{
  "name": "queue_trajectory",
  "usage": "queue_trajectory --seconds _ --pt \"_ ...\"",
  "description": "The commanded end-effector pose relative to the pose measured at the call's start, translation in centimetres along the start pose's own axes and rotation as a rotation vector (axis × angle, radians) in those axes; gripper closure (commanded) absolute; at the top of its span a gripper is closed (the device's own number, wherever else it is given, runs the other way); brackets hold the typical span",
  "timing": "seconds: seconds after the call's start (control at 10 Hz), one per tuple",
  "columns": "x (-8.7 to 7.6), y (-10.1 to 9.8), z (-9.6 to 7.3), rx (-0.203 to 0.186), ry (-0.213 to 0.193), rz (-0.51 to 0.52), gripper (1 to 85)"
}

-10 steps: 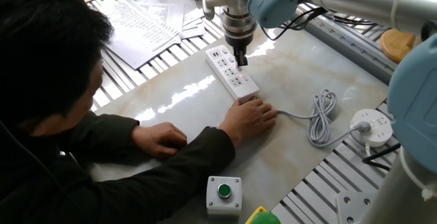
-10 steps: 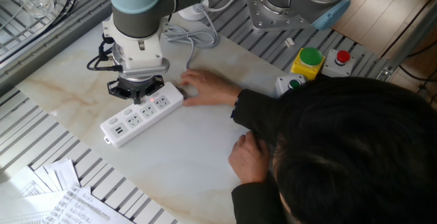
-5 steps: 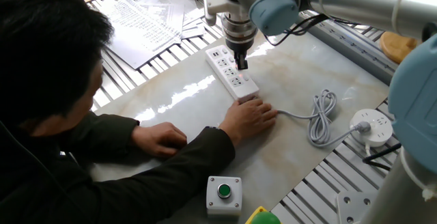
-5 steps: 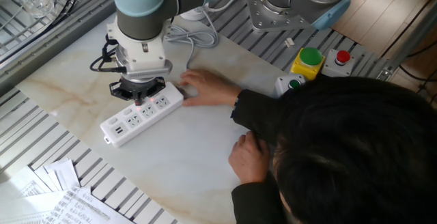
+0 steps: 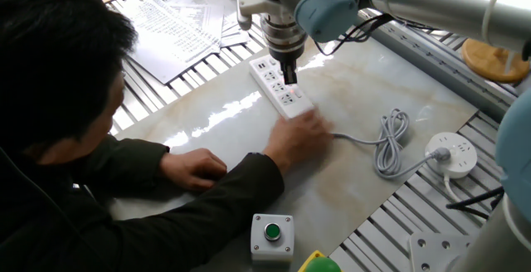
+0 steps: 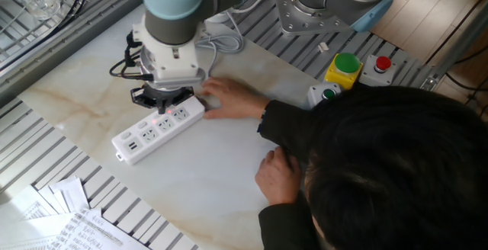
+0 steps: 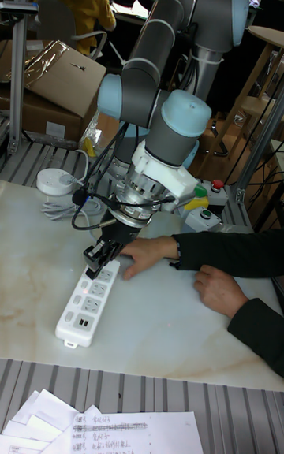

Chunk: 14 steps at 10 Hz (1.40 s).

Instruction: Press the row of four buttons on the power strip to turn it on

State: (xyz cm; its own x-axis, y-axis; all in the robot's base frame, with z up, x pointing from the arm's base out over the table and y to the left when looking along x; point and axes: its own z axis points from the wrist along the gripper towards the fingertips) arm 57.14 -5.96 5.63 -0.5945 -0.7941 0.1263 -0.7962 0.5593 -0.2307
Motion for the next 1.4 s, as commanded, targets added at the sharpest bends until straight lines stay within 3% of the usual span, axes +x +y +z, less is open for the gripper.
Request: queue_trajectory --seconds 0.0,0.3,0.5,0.9,1.3 --pt "-0.9 -2.7 0.3 0.049 -0.031 -0.036 84.7" --pt "-0.4 -4.3 0.6 0.075 -0.025 -0.066 84.7" --pt "-0.7 -2.9 1.1 0.027 -0.032 -0.033 84.7" --pt "-1.0 -2.8 2.3 0.048 -0.026 -0.035 84.7" --pt "-1.0 -1.4 4.4 0.025 -0.049 -0.023 84.7"
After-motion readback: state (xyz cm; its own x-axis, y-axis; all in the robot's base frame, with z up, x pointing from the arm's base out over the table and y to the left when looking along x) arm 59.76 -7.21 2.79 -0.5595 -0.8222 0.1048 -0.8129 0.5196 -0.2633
